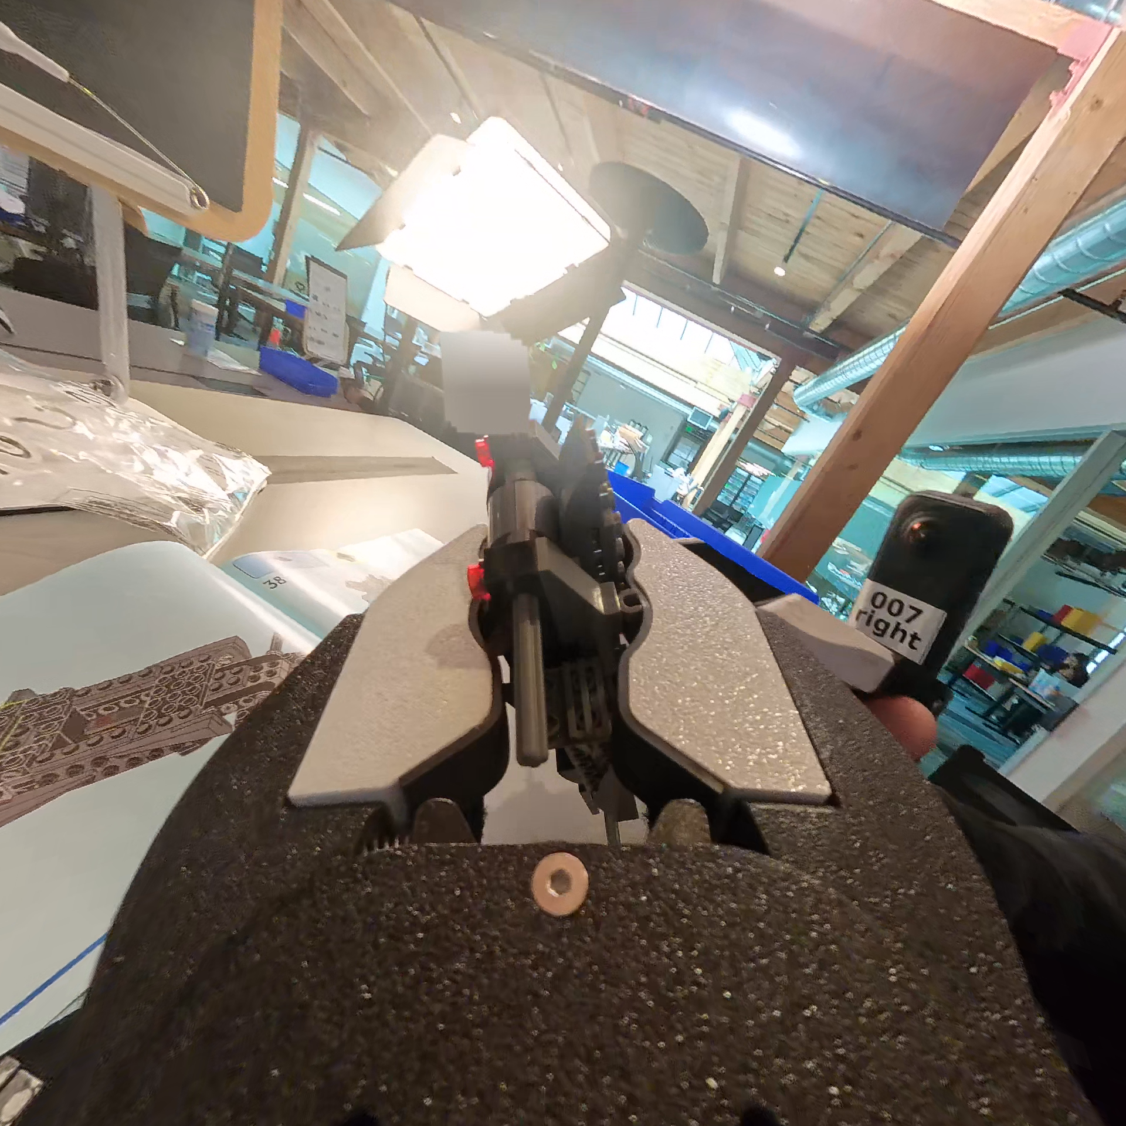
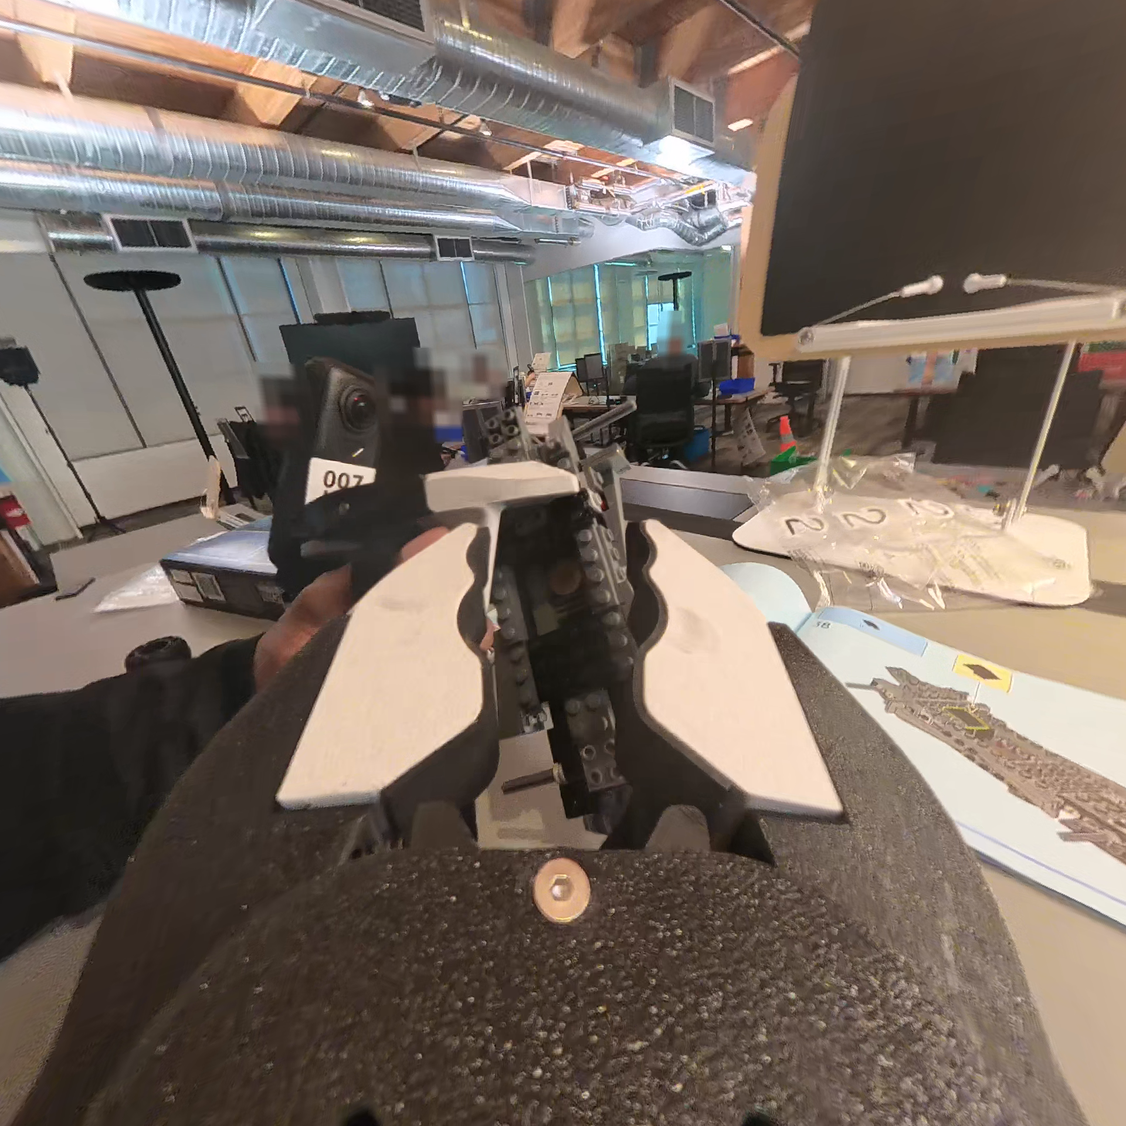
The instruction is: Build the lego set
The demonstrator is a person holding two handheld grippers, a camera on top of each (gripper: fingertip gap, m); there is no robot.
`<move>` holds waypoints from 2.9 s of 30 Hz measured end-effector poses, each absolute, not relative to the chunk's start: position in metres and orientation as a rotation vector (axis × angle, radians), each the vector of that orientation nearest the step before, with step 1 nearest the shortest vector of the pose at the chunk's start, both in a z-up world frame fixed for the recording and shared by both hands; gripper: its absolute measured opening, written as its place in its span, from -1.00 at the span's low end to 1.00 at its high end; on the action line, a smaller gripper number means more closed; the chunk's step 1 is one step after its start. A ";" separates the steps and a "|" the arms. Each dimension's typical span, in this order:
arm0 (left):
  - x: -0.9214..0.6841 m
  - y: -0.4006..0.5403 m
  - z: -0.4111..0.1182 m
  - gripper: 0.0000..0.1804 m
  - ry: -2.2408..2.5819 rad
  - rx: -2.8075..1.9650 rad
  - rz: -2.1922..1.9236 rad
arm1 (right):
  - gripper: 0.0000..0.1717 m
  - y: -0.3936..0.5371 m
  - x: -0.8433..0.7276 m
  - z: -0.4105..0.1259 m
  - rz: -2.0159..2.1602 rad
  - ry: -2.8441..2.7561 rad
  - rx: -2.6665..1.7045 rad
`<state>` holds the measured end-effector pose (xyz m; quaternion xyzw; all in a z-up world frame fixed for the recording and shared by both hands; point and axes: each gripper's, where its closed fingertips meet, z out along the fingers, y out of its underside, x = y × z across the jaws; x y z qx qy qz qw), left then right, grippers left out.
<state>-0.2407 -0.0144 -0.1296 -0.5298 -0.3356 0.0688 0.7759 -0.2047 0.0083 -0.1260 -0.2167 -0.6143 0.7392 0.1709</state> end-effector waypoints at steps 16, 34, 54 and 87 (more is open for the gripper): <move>-0.247 -0.019 -0.133 -0.59 -0.788 -1.130 0.259 | -0.53 -0.003 -0.179 -0.124 2.132 -1.791 -0.347; -0.255 -0.019 -0.138 -0.59 -0.841 -1.141 0.250 | -0.52 0.000 -0.182 -0.123 2.167 -1.776 -0.405; -0.256 -0.012 -0.140 -0.59 -0.838 -1.175 0.289 | -0.55 0.004 -0.169 -0.123 2.220 -1.810 -0.338; -0.254 -0.006 -0.142 -0.59 -0.823 -1.211 0.204 | -0.56 0.018 -0.189 -0.119 2.166 -1.725 -0.455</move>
